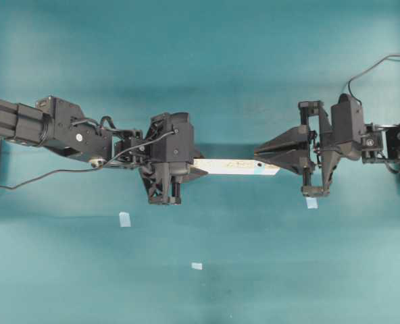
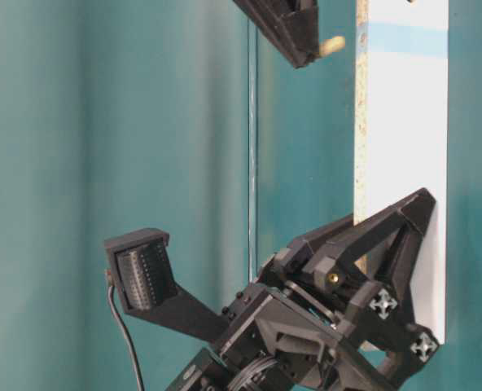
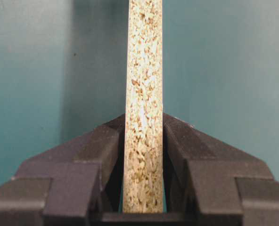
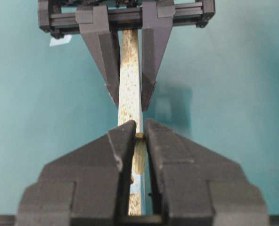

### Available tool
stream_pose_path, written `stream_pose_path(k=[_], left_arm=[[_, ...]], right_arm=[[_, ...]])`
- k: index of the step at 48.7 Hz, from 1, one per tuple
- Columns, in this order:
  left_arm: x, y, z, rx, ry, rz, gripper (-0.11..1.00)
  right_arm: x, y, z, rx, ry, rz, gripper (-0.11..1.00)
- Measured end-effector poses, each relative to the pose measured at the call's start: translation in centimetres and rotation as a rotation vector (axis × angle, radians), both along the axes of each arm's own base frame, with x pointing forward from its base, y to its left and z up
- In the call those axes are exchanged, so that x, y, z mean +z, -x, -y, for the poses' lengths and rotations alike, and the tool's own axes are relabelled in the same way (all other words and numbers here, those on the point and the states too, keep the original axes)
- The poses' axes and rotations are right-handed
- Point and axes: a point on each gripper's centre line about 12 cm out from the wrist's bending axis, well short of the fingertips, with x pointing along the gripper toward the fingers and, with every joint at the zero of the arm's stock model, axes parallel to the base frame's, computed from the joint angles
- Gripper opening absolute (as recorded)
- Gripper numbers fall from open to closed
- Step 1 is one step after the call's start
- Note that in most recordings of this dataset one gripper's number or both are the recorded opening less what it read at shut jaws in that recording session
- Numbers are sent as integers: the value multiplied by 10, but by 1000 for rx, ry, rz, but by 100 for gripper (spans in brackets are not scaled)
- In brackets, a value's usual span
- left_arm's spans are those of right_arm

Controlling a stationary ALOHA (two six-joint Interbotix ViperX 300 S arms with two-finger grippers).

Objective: Insert the rod into the hole on the wooden board.
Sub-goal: 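Align the held peg with the hole near the board's right end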

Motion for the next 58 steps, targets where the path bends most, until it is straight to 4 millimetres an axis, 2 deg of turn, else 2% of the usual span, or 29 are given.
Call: stream_pose_path(k=[58], left_arm=[[-1,0,-1,3,1,-2,31]], right_arm=[[-6,-3,-6,26,1,-20,10]])
